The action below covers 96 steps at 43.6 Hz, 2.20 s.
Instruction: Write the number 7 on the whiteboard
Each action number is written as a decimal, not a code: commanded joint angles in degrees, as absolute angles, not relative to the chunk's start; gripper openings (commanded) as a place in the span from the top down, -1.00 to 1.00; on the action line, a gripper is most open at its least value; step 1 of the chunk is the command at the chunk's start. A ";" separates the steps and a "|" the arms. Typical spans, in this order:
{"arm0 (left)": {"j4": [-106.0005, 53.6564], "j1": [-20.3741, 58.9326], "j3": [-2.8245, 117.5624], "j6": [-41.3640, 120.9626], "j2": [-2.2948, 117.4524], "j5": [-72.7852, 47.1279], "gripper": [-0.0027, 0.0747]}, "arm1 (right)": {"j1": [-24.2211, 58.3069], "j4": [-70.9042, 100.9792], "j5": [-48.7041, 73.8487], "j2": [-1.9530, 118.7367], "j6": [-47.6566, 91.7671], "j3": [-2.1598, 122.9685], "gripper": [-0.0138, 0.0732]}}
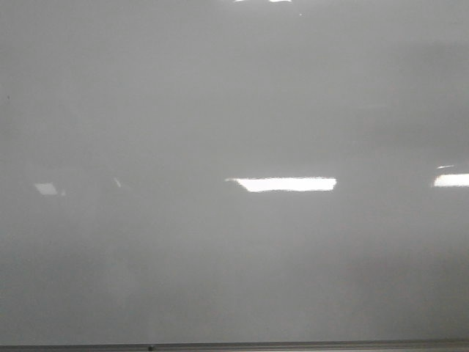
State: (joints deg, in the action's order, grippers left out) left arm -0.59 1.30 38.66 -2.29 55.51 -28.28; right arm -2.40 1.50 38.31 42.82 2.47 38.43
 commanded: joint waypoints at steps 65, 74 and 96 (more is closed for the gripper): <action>-0.98 3.65 53.19 -1.03 83.01 -16.68 0.80 | -2.40 0.94 34.04 42.96 3.24 40.02 -0.64; -0.98 3.65 54.61 -0.80 77.48 -26.05 0.98 | -2.40 1.41 34.06 42.83 3.24 40.35 -0.64; -11.16 16.09 64.72 28.41 70.59 -57.52 0.98 | -2.40 9.08 42.71 45.26 9.47 44.77 -0.64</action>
State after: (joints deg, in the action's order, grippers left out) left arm -5.47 12.98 62.18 21.36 71.55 -55.96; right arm -2.40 6.29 43.64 44.24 5.53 41.44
